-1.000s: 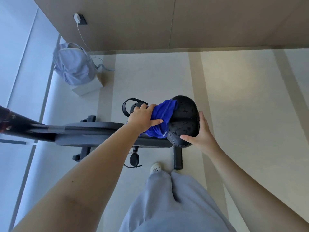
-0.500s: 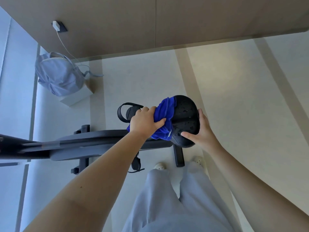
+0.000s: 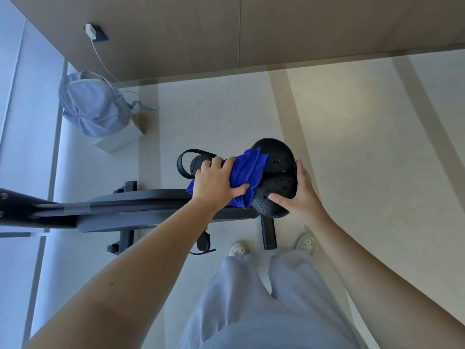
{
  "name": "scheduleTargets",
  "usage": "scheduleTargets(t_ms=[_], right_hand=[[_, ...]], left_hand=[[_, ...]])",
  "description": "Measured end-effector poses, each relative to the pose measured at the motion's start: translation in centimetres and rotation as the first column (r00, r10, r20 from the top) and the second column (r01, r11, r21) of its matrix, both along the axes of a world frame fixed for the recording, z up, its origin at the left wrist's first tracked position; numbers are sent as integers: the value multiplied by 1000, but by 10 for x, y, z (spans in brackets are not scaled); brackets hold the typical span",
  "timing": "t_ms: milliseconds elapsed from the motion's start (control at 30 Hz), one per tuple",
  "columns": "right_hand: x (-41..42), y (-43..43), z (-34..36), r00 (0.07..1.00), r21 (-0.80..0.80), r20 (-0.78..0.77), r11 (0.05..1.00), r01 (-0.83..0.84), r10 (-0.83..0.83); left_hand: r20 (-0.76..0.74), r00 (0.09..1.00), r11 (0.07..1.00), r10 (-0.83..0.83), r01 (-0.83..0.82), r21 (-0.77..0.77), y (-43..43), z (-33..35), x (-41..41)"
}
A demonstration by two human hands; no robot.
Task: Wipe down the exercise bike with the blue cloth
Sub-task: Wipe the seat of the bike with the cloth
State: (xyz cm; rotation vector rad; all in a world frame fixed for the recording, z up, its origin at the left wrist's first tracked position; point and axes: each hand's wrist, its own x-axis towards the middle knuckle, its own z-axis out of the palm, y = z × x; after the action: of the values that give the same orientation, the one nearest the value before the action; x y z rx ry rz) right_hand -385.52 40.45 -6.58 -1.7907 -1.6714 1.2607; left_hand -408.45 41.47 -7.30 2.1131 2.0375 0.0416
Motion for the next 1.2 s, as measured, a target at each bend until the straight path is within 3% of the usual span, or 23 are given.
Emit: scheduleTargets(t_ms=[267, 400, 733, 1000, 1200], right_hand=[[6, 2, 4, 997, 5, -47, 998, -57, 57], [10, 4, 3, 996, -22, -54, 997, -78, 76], [17, 7, 3, 993, -43, -64, 994, -98, 95], [19, 8, 0, 991, -53, -118, 996, -73, 66], [21, 11, 1, 988, -71, -144, 995, -71, 60]], left_hand=[[-31, 980, 968, 198, -201, -152, 28, 10, 32], [-7, 974, 959, 225, -223, -176, 37, 11, 40], [-125, 986, 987, 114, -98, 131, -22, -6, 46], [-167, 982, 996, 87, -87, 4, 18, 4, 66], [-12, 1000, 993, 0, -1, -118, 69, 8, 79]])
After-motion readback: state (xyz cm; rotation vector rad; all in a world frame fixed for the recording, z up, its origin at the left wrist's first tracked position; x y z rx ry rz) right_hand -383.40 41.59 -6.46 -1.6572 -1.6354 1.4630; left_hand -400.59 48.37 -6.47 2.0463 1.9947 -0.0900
